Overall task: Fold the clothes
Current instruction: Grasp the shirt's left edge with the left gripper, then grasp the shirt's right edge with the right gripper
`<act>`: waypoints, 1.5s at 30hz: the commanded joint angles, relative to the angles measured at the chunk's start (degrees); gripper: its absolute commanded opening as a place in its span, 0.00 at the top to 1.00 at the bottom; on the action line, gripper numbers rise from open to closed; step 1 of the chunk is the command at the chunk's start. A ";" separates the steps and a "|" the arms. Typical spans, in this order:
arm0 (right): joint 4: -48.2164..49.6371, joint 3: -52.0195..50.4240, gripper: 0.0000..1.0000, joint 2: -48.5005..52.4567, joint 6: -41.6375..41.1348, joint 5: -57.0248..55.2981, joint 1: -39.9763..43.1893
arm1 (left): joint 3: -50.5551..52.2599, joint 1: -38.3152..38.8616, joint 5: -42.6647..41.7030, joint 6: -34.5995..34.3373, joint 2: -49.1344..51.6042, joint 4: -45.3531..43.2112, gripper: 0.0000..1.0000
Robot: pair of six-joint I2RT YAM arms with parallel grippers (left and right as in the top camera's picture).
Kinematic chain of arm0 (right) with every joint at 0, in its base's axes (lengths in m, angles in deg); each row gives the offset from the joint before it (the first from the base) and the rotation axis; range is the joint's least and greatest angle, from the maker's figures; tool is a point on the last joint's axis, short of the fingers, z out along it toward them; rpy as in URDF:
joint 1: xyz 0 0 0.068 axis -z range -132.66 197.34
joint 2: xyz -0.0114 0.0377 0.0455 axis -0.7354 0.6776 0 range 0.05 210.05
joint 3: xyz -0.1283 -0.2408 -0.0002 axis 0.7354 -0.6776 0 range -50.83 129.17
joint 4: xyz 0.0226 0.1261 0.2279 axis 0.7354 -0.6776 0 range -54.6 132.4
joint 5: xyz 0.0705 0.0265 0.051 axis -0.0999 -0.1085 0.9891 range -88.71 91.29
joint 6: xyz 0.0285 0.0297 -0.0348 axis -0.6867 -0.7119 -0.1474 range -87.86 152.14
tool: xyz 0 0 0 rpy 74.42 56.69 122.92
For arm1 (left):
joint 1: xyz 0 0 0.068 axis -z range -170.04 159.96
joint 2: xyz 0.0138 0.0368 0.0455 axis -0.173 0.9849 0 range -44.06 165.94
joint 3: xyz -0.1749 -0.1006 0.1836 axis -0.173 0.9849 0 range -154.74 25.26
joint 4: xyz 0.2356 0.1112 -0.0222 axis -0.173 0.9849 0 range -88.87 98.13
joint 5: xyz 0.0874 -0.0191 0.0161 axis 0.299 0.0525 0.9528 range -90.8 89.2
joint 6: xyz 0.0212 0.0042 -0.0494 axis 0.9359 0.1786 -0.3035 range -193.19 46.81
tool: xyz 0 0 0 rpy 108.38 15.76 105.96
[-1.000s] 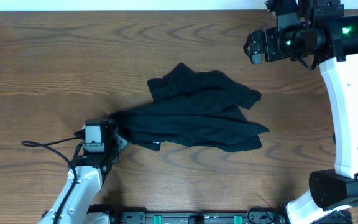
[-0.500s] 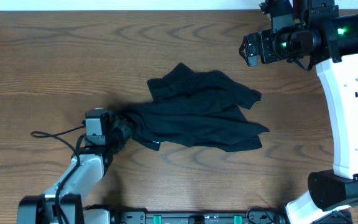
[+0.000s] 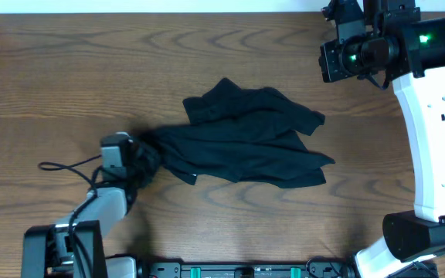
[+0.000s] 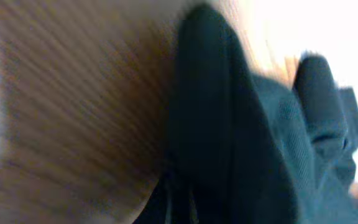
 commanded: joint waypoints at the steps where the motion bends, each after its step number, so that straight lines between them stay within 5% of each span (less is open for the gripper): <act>1: 0.24 -2.93 0.99 0.52 0.04 -0.17 -0.48 | -7.39 -4.33 0.92 6.45 -3.10 4.09 0.94; 10: 4.50 -20.63 0.99 0.52 -4.92 1.62 -0.52 | -23.93 -10.75 13.75 24.09 -5.66 31.61 0.94; 20: 7.37 -40.02 0.98 0.52 -6.10 12.09 -4.50 | -26.16 -10.75 15.63 28.72 -5.70 34.25 0.94; 21: 8.28 -41.99 0.92 0.52 -6.12 12.09 -5.95 | -26.16 -10.75 15.63 29.00 -5.70 34.21 0.94; 23: 9.49 -44.57 0.58 0.52 -6.16 12.07 -8.50 | -26.16 -10.75 15.63 29.73 -5.70 34.25 0.94; 28: 13.00 -48.83 0.23 0.52 -10.62 11.78 -12.76 | -26.16 -10.75 15.63 29.75 -5.70 34.36 0.94; 45: 23.26 -58.64 0.22 0.52 -13.46 9.44 -0.04 | -26.16 -10.75 15.61 30.45 -5.70 35.19 0.94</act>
